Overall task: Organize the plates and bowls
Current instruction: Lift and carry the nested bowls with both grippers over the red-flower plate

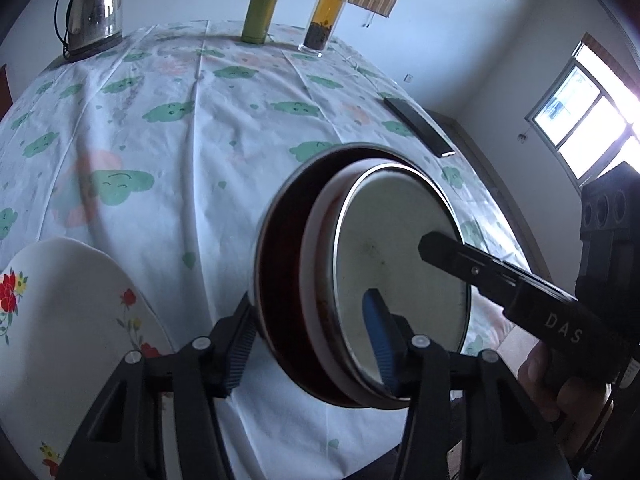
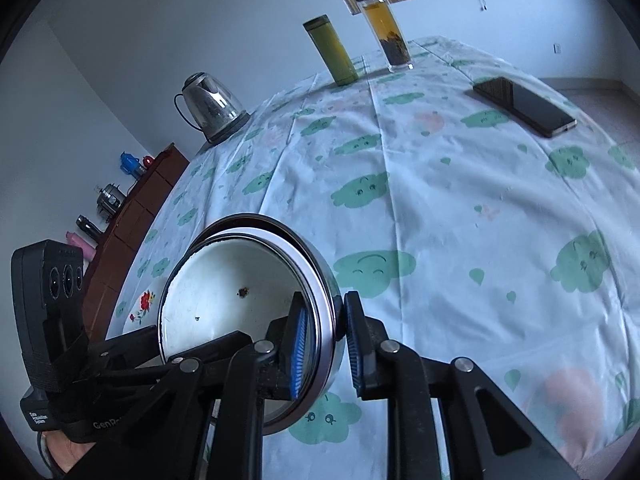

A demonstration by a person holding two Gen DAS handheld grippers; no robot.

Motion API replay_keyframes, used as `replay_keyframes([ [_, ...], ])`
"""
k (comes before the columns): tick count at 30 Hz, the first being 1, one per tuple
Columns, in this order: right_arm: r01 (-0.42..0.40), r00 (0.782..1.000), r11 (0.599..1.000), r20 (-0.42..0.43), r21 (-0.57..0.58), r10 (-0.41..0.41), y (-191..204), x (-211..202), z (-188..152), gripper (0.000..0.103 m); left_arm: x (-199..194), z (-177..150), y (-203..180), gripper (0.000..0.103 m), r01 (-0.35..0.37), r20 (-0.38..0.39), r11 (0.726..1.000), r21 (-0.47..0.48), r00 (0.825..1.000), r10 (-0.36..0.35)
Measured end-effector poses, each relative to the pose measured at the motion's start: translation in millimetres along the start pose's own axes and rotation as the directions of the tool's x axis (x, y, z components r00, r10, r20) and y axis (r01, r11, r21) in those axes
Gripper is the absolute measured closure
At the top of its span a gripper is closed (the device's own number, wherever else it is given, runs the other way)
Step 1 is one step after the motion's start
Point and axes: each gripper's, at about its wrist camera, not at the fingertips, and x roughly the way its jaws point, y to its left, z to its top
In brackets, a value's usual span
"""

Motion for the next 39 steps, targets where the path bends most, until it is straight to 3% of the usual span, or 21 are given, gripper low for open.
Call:
replay_keyframes([
  [13, -0.034, 0.999, 0.995, -0.001, -0.098, 0.034, 48, -7, 13, 0.083, -43, -4, 24, 0.052, -0.004, 0.055, 0.998, -0.058, 0.998, 0.007],
  [39, -0.09, 0.996, 0.97, -0.032, -0.227, 0.085, 122, 6, 9, 0.083, -85, -28, 71, 0.052, -0.071, 0.101, 0.989, -0.13, 0.991, 0.084],
])
